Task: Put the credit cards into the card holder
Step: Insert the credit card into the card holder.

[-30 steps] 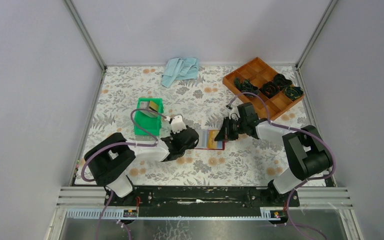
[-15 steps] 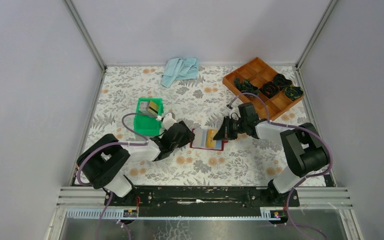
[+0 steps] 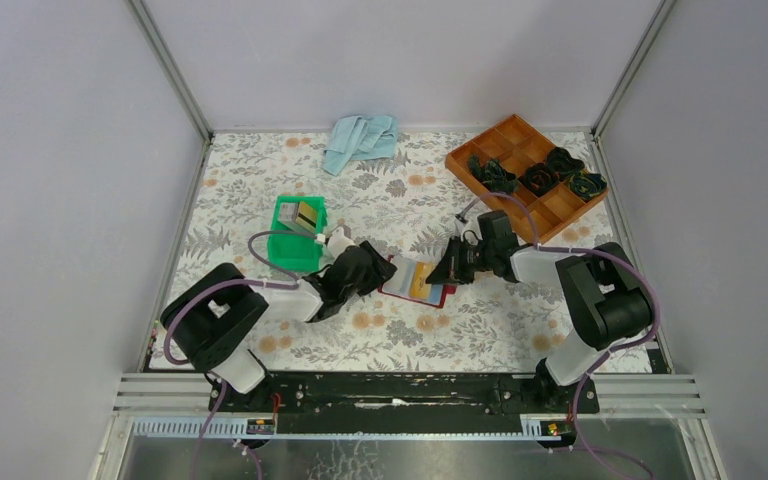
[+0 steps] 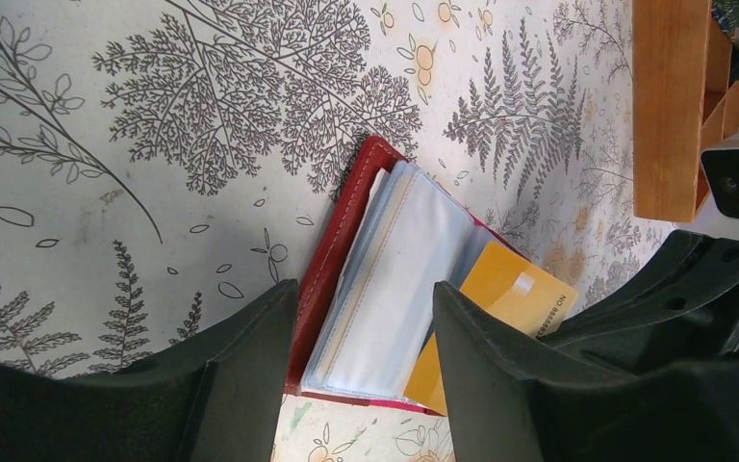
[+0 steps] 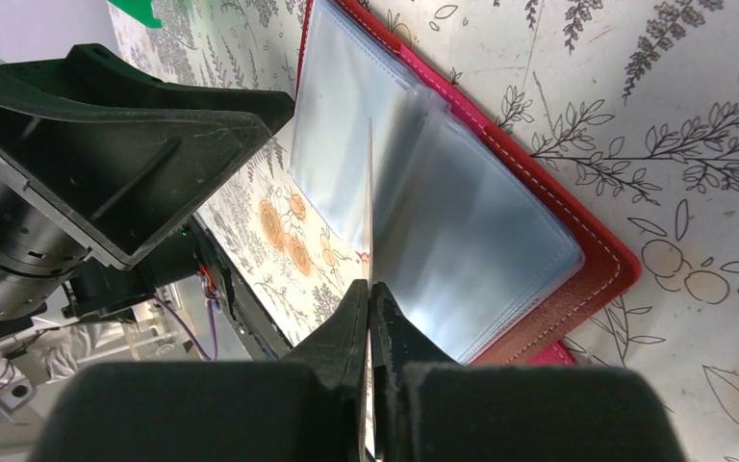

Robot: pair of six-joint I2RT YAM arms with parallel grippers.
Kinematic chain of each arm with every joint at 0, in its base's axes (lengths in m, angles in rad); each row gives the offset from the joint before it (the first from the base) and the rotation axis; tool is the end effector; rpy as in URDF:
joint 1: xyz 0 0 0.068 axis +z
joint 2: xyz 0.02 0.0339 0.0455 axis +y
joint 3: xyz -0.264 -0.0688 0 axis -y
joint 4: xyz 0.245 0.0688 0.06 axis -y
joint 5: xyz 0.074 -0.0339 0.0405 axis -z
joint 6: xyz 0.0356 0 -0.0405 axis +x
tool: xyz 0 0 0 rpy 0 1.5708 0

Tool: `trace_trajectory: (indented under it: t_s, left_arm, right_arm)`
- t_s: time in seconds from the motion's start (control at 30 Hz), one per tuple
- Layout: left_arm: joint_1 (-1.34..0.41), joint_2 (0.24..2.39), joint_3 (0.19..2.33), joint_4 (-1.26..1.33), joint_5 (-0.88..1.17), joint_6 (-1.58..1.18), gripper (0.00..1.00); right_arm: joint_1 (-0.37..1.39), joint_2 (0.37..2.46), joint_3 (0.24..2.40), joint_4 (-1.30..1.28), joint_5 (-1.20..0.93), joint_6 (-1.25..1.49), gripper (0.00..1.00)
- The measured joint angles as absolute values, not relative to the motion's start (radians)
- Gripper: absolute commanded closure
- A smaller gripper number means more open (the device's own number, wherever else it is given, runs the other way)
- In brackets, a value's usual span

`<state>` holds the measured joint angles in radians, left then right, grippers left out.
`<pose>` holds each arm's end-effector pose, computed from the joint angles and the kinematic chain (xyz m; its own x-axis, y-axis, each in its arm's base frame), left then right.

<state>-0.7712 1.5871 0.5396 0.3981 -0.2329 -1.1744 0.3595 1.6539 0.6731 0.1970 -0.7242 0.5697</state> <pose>0.2103 -0.1929 0.1295 -0.6714 -0.5991 -0.4362 -0.1890 0.7077 -0.6808 0.2719 0.1274 0.1353 -0.9355 0.0800 -0.3441 -0.2353 0.5854 0.7759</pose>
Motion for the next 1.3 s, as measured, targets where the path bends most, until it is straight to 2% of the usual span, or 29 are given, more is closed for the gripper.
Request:
trace_trajectory:
  t_s: [0.8, 1.3]
  left_arm:
    - [-0.76, 1.605, 0.467, 0.544, -0.205, -1.21, 0.44]
    - [-0.778, 1.603, 0.463, 0.545, -0.233, -1.213, 0.45]
  right_arm:
    - [0.341, 1.658, 0.553, 0.398, -0.727, 0.771, 1.0]
    - [0.336, 1.721, 0.533, 0.508, -0.754, 0.844, 1.0]
